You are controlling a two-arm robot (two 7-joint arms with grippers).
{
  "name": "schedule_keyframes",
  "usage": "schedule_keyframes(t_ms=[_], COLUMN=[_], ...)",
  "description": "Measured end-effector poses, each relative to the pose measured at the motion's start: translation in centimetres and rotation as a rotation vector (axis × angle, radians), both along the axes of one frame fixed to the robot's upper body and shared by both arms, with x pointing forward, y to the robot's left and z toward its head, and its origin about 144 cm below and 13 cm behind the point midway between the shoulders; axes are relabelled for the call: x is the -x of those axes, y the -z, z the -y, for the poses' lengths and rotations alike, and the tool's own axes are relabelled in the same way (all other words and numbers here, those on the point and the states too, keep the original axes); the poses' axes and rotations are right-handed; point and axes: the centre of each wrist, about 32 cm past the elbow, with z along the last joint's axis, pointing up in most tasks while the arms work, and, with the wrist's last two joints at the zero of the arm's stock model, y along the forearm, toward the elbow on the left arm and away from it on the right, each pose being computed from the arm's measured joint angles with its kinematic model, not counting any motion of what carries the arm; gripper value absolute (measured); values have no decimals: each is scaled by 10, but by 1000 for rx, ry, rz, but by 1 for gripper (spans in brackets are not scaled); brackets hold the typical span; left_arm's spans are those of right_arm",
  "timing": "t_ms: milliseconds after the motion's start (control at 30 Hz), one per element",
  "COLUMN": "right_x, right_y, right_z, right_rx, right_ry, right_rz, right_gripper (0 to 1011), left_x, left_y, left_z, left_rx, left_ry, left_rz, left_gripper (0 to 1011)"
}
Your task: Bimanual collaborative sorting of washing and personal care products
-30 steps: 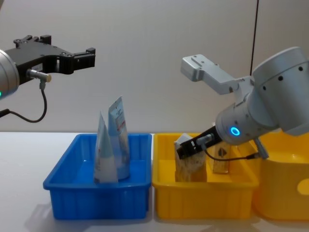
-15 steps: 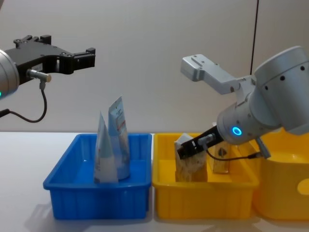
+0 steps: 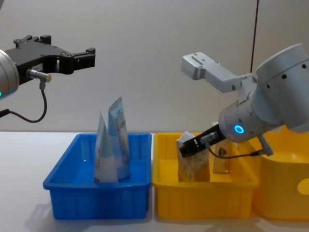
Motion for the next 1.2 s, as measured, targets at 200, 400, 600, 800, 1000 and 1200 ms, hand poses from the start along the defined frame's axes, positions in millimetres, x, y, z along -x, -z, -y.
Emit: schedule_keyframes(t_ms=[200, 400, 600, 800, 1000, 1200], right_x=[0, -1, -1, -1, -3, -3], right_y=[-2, -3, -7, -13, -26, -43], right_z=[1, 1, 1, 1, 3, 6], right_rx=[3, -3, -33, -80, -131, -169], right_ry=[6, 12, 19, 23, 31, 42], right_rz=[15, 31, 57, 92, 154, 232], right_gripper=[330, 330, 332, 330, 330, 330], left_x=[0, 0, 0, 0, 0, 0], left_y=[0, 0, 0, 0, 0, 0], left_z=[0, 0, 0, 0, 0, 0], left_rx=[0, 0, 0, 0, 0, 0], left_ry=[0, 0, 0, 0, 0, 0], left_rz=[0, 0, 0, 0, 0, 0], left_gripper=[1001, 1001, 1001, 1001, 1001, 1001])
